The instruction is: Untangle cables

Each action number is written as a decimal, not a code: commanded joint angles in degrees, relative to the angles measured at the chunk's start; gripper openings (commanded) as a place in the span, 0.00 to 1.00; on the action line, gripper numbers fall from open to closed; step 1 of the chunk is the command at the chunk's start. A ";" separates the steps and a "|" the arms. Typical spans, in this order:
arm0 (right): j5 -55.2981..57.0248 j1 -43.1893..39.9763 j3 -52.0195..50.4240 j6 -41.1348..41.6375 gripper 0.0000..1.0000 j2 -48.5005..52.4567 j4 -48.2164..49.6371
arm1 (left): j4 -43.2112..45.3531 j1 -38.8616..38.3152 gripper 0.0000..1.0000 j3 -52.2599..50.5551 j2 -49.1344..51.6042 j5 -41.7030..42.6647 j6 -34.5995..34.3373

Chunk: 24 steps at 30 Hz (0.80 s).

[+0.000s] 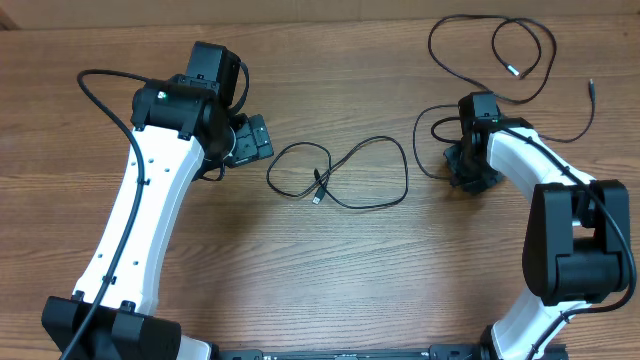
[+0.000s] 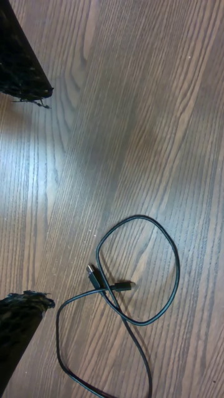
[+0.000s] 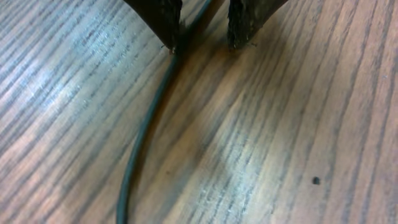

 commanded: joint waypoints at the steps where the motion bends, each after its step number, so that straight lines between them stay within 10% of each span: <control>1: 0.87 -0.15 -0.46 -2.49 0.23 1.73 0.61 | -0.07 0.15 0.99 -0.24 0.50 0.48 -0.33; 24: 4.28 -0.15 -0.07 -13.29 0.04 1.55 4.83 | -0.66 0.15 0.99 -0.24 0.50 0.46 -0.33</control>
